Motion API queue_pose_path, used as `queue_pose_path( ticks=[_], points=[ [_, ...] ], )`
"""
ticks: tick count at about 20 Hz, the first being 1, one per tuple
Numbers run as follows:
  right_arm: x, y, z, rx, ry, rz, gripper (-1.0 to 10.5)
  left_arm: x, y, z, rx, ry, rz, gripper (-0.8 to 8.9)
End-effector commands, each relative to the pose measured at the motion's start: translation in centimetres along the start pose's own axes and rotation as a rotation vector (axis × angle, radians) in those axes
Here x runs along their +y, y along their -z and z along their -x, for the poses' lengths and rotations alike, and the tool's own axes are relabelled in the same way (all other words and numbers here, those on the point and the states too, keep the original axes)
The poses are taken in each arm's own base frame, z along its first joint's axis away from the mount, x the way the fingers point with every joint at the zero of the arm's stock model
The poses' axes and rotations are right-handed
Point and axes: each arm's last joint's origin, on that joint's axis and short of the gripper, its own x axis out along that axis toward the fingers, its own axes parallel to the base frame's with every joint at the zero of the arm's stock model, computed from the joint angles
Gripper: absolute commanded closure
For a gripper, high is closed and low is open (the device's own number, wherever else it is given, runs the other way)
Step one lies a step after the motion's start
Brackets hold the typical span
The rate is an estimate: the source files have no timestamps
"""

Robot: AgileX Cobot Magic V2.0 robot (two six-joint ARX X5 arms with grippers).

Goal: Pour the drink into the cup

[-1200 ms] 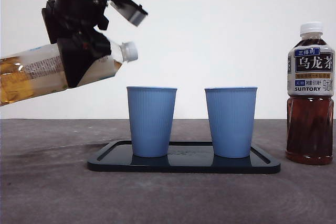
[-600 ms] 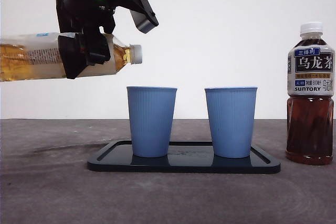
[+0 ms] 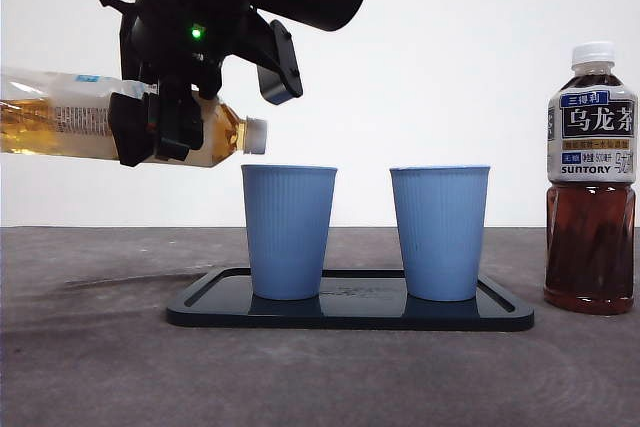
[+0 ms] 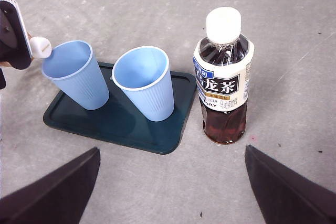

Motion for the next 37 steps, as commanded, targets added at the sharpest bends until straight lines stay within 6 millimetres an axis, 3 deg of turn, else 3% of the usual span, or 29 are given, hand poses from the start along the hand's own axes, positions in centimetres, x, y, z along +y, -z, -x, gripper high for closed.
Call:
queue_pose_path(
  ticks=[1,11,17,23,29,33,37],
  points=[
    [0.1,-0.3,0.2,-0.017,-0.008,0.0,5.1,0.2,-0.7,0.3,0.005,-0.067,-0.009,6.01],
    [0.1,-0.3,0.2,-0.017,-0.008,0.0,5.1,0.2,-0.7,0.3,0.01,-0.086,-0.022,6.01],
    [0.1,-0.3,0.2,-0.017,-0.007,0.0,5.1,0.6,-0.4,0.8,-0.01,-0.088,0.11,6.01],
    [0.1,-0.3,0.2,-0.017,-0.007,0.0,5.1,4.6,3.1,3.6,-0.19,0.157,0.49,6.01],
    [0.1,-0.3,0.2,-0.017,-0.007,0.001,5.1,9.4,8.1,5.3,-0.443,0.362,0.833,6.01],
    [0.1,-0.3,0.2,-0.016,-0.007,0.001,5.1,10.3,11.3,4.1,-0.631,0.444,1.014,6.01],
    [0.1,-0.3,0.2,-0.016,-0.007,0.01,5.1,8.6,13.0,1.1,-0.798,0.463,1.157,6.01]
  ],
)
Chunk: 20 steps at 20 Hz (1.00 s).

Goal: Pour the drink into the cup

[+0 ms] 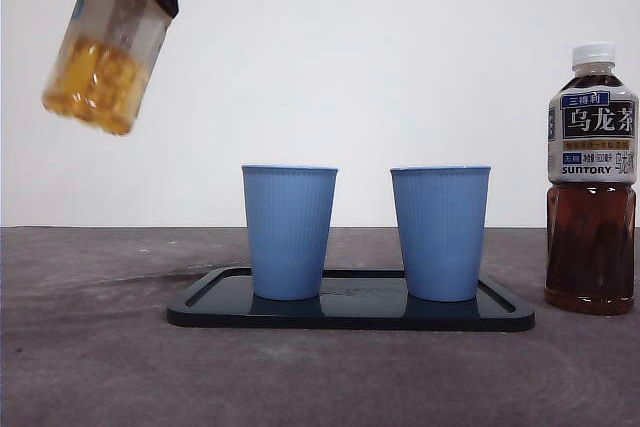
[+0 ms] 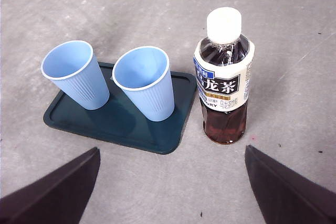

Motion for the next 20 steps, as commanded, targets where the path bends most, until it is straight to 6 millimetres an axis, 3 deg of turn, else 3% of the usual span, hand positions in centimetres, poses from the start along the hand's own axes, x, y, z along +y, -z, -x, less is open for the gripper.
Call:
queue_pose_path(
  ticks=[1,5,11,20],
  points=[
    [0.1,-0.3,0.2,-0.017,-0.006,0.014,5.1,0.5,0.9,-0.7,-0.117,0.033,0.068,6.01],
    [0.0,-0.3,0.2,-0.023,0.021,0.017,5.1,0.8,4.7,-3.3,-0.203,0.059,0.149,6.01],
    [0.0,-0.3,0.2,-0.022,0.018,0.017,5.1,1.5,8.8,-5.2,-0.234,0.03,0.237,6.01],
    [0.2,0.1,0.2,0.038,-0.053,0.052,5.1,1.0,10.8,-9.2,-0.168,0.051,0.248,6.01]
  ],
)
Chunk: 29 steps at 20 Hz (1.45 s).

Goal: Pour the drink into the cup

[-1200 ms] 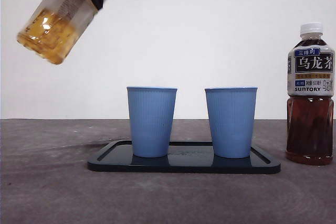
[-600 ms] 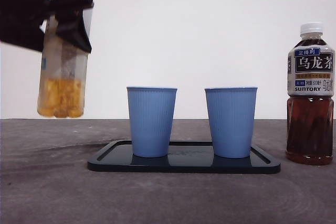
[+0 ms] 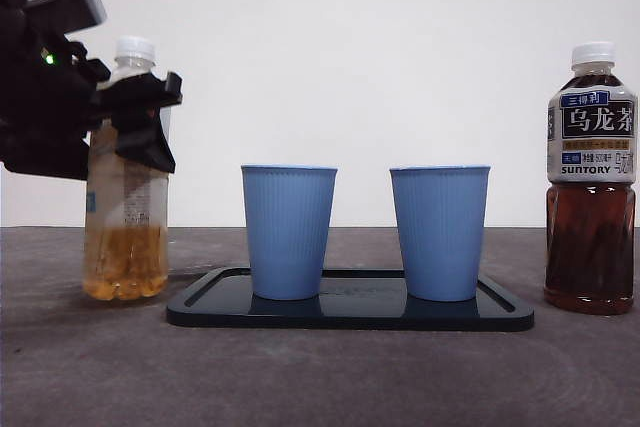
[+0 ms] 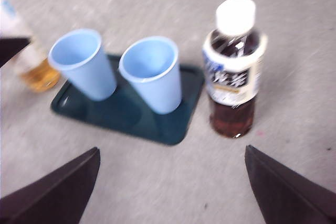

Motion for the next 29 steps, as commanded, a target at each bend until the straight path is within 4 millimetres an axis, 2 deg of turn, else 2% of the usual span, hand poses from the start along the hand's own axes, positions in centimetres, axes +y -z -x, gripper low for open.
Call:
queue_pose_path(
  ticks=[1,9,10,13,17,22,26,29],
  points=[
    [0.1,-0.1,0.2,0.008,-0.007,0.024,5.1,-0.2,-0.5,-0.3,-0.045,0.009,0.019,6.01],
    [0.1,0.1,0.2,0.019,-0.003,0.023,5.1,-0.2,-0.4,-0.4,-0.032,0.006,0.02,5.92],
    [0.1,0.1,0.2,0.02,-0.003,0.023,5.1,-0.2,-0.4,-0.4,-0.032,0.006,0.02,5.79],
    [0.1,0.1,0.2,0.021,-0.003,0.023,5.1,-0.2,-0.6,-0.2,-0.039,0.008,0.021,4.36],
    [0.1,0.1,0.2,0.02,-0.003,0.023,5.1,-0.1,-1.1,1.1,-0.029,0.006,0.02,4.04],
    [0.1,0.1,0.2,0.023,-0.019,0.035,5.1,-0.2,-2.2,4.7,0.023,0.011,0.005,4.04],
    [0.3,0.1,0.2,0.035,-0.093,0.08,5.1,-0.5,-4.1,9.0,0.043,0.047,-0.01,4.07],
    [0.5,0.1,0.2,0.035,-0.14,0.118,5.1,-1.0,-6.0,12.5,0.059,0.162,-0.017,4.07]
  ],
)
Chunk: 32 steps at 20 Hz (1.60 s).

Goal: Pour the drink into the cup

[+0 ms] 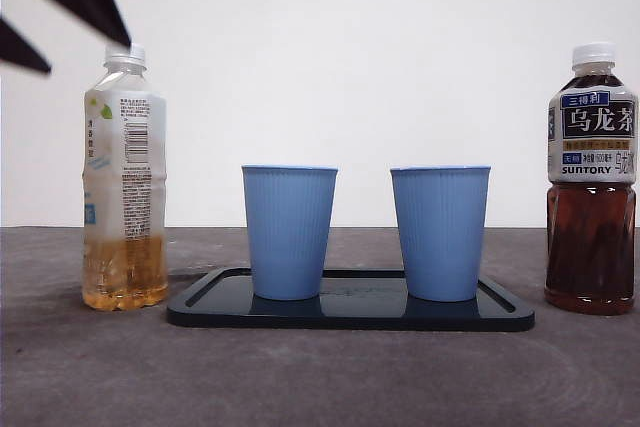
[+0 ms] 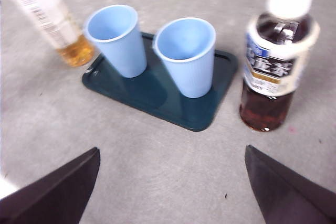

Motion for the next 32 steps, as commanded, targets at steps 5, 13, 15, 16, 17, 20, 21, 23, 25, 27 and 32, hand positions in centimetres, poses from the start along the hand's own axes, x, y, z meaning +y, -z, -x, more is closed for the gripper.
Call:
queue_pose_path(
  ticks=[5,13,15,16,17,20,21,23,25,27,32],
  points=[
    [0.4,-0.3,0.2,-0.005,-0.12,0.056,5.1,-1.2,-2.8,5.8,0.075,0.22,-0.016,4.08],
    [0.6,-0.2,0.2,0.002,-0.181,0.055,5.1,-1.4,-2.8,8.6,0.156,0.378,-0.073,4.08],
    [0.6,-0.2,0.2,0.002,-0.181,0.055,5.1,-1.4,-2.8,8.6,0.156,0.378,-0.074,4.1],
    [0.6,-0.2,0.2,0.003,-0.181,0.051,5.4,-1.4,-2.8,8.6,0.158,0.377,-0.075,4.69],
    [0.6,-0.2,0.2,0.003,-0.18,0.051,8.0,-1.4,-2.8,8.6,0.155,0.379,-0.098,7.0],
    [0.6,-0.3,0.2,-0.003,-0.179,0.049,9.3,-1.4,-2.9,8.6,0.151,0.38,-0.11,7.9],
    [0.6,-0.3,0.2,-0.003,-0.179,0.05,9.3,-1.4,-2.9,8.6,0.15,0.38,-0.11,7.89],
    [0.6,-0.3,0.2,-0.004,-0.178,0.05,9.3,-1.4,-2.9,8.6,0.15,0.38,-0.11,7.89],
    [0.6,-0.3,0.2,-0.003,-0.178,0.05,9.3,-1.4,-2.9,8.6,0.15,0.38,-0.11,7.89],
    [0.6,-0.3,0.2,-0.003,-0.178,0.05,9.3,-1.4,-2.9,8.6,0.15,0.38,-0.11,7.89],
    [0.6,-0.3,0.2,-0.003,-0.178,0.05,9.3,-0.8,-2.4,8.1,0.105,0.34,-0.133,8.01]
  ],
)
